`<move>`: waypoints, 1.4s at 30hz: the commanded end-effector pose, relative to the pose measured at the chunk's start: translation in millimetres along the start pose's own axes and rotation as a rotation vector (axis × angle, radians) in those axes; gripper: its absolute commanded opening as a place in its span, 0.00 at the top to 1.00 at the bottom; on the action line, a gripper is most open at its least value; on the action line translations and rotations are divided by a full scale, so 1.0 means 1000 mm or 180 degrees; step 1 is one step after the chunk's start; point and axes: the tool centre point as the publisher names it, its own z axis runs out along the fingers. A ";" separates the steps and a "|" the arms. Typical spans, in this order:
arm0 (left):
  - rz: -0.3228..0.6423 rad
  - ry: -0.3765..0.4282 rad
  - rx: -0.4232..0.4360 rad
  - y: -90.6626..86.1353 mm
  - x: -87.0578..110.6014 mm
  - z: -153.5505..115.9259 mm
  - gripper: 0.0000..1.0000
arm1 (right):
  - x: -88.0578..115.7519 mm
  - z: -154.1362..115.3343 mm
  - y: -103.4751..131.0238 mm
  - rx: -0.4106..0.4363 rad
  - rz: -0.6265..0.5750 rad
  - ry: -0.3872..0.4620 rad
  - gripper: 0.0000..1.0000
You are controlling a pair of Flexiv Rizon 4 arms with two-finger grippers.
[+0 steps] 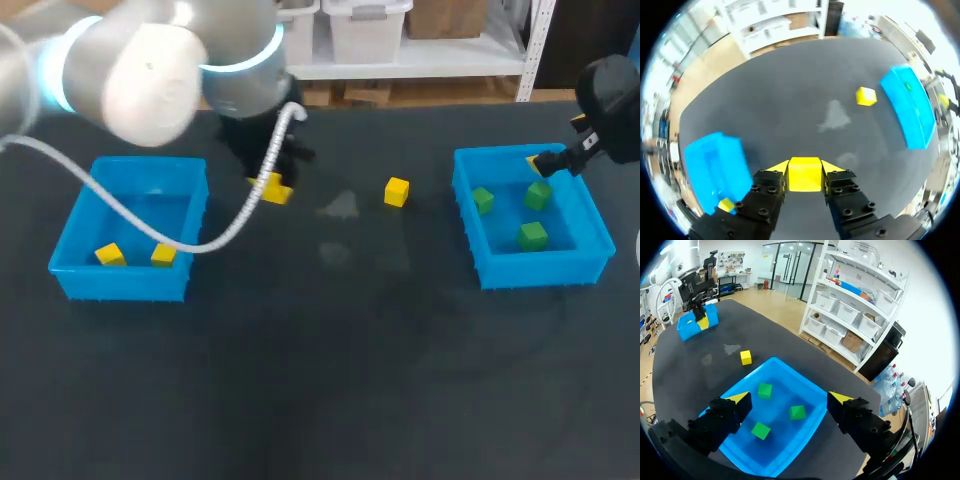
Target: Put the green cubes in the right bin and the yellow cubes in the left bin.
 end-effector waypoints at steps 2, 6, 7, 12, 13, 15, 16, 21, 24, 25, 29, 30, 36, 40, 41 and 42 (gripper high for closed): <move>-0.0384 -0.0403 -0.0128 0.049 0.054 -0.025 1.00 | 0.000 -0.001 0.000 -0.0001 0.0002 0.0002 0.00; -0.0736 -0.0411 -0.0231 0.077 0.080 -0.032 1.00 | 0.000 -0.001 0.000 -0.0001 0.0002 0.0002 0.00; -0.0805 -0.0412 -0.0242 0.083 0.086 -0.033 1.00 | 0.000 -0.001 0.000 -0.0001 0.0002 0.0002 0.00; -0.1110 -0.0383 -0.0352 0.106 0.117 -0.035 1.00 | 0.000 -0.001 0.000 -0.0001 0.0002 0.0002 0.00; -0.1175 -0.0375 -0.0371 0.109 0.123 -0.035 1.00 | 0.000 -0.001 0.000 -0.0001 0.0002 0.0002 0.00; -0.1235 -0.0324 -0.0419 0.113 0.132 -0.033 1.00 | 0.000 -0.001 0.000 -0.0001 0.0002 0.0002 0.00; -0.1268 -0.0286 -0.0426 0.115 0.137 -0.031 1.00 | 0.000 -0.001 0.000 -0.0001 0.0002 0.0002 0.00; -0.1312 -0.0147 -0.0417 0.117 0.150 -0.018 0.00 | 0.000 -0.001 0.000 -0.0001 0.0002 0.0002 0.00; -0.1263 -0.0148 -0.0360 0.115 0.145 -0.017 0.00 | 0.000 -0.001 0.000 -0.0001 0.0002 0.0002 0.00; -0.1220 -0.0163 -0.0345 0.114 0.141 -0.017 0.00 | 0.000 -0.001 0.000 -0.0001 0.0002 0.0002 0.00; -0.1020 -0.0254 -0.0312 0.108 0.115 -0.024 0.00 | 0.000 -0.001 0.000 -0.0001 0.0002 0.0002 0.00; -0.0957 -0.0289 -0.0311 0.106 0.107 -0.026 0.00 | 0.000 -0.001 0.000 -0.0001 0.0002 0.0002 0.00; -0.0569 -0.0633 -0.0119 0.082 0.054 -0.035 0.00 | 0.000 -0.001 0.000 -0.0001 0.0002 0.0002 0.00; -0.0250 -0.0799 0.0130 0.049 0.021 -0.030 0.00 | 0.000 -0.001 0.000 -0.0001 0.0002 0.0002 0.00; -0.0157 -0.0798 0.0168 0.039 0.013 -0.028 0.00 | 0.000 -0.001 0.000 -0.0001 0.0002 0.0002 0.00; -0.0068 -0.0792 0.0208 0.029 0.005 -0.024 0.00 | 0.000 -0.001 0.000 -0.0001 0.0002 0.0002 0.00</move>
